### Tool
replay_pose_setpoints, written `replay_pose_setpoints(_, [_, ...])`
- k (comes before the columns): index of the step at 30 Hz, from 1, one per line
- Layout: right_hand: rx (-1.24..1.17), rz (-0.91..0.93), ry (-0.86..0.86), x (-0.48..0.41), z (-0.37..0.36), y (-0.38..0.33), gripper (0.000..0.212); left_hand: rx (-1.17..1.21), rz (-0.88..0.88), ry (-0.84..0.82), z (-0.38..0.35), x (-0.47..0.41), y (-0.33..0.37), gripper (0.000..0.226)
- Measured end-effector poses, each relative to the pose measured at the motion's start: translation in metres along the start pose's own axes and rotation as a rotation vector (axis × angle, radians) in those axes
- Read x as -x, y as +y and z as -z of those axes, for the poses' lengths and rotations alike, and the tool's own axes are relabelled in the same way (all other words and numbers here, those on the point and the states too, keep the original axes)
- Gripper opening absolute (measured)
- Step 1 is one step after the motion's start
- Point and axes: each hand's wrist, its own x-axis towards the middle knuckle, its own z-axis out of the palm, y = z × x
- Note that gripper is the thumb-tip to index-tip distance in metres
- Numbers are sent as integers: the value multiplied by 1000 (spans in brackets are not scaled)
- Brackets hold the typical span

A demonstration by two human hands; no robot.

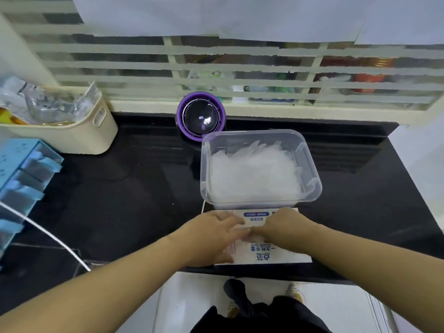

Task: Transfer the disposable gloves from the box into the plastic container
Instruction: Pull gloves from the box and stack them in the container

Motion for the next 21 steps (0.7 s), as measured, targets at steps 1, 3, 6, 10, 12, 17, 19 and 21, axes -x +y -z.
replay_pose_setpoints(1, [-15,4,39,-2,-2,1,39,30,95,-68,-5,2,-1,80])
replay_pose_setpoints(3, [21,17,92,-8,-12,0,33,48,178,-157,-8,4,-4,90])
replay_pose_setpoints(6, [27,30,192,-14,-19,0,36,71,173,-182,-10,1,-5,92])
replay_pose_setpoints(10, [-24,13,235,-10,-13,0,24,85,166,-223,-8,0,-4,92])
replay_pose_setpoints(12, [51,3,212,-7,-18,1,19,108,180,-219,-7,1,-3,92])
replay_pose_setpoints(17, [-145,-54,329,5,-3,-3,15,128,217,-224,-1,-1,1,95])
replay_pose_setpoints(19, [-227,-129,339,10,5,-6,10,122,228,-229,1,-3,3,96])
replay_pose_setpoints(21, [-360,-154,432,19,15,-11,14,109,246,-235,4,-3,5,95])
